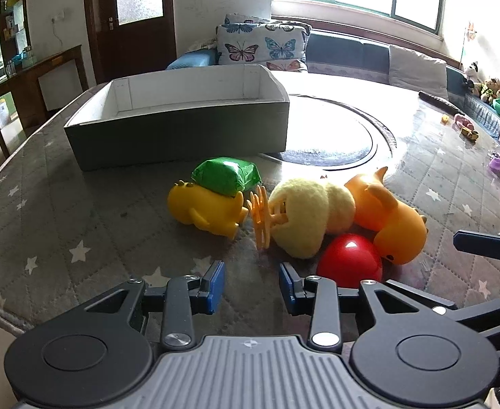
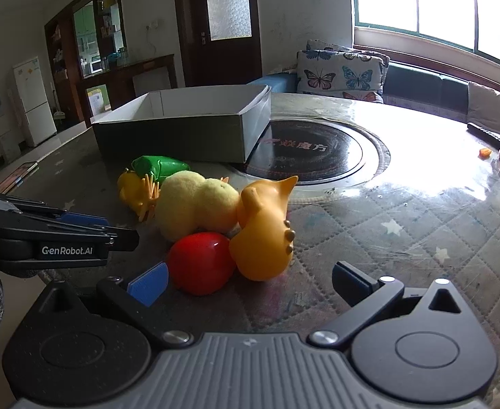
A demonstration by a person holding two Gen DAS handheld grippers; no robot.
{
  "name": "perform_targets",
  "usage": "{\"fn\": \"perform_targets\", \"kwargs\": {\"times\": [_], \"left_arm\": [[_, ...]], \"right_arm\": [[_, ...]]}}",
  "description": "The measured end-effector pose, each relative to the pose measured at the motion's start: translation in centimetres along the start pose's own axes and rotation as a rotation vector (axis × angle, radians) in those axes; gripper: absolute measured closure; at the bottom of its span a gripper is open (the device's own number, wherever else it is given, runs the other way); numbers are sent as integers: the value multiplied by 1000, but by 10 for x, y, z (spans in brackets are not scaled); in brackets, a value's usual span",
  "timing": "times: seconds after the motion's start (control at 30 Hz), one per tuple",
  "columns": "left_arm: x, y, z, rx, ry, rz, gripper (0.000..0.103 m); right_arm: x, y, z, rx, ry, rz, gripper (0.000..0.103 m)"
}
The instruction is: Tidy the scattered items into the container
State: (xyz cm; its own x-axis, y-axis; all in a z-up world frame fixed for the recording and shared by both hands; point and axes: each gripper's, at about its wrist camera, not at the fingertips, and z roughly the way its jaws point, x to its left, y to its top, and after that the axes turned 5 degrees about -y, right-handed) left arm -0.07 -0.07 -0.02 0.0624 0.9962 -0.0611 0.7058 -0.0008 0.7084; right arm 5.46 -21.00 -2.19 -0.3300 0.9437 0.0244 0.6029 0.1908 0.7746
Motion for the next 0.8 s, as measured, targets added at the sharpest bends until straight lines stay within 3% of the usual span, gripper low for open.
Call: {"fn": "perform_targets", "kwargs": {"times": [0.8], "left_arm": [[-11,-10,-1,47,-16,27,65]], "right_arm": [[13,-6,-2,32,3,-45,0]]}}
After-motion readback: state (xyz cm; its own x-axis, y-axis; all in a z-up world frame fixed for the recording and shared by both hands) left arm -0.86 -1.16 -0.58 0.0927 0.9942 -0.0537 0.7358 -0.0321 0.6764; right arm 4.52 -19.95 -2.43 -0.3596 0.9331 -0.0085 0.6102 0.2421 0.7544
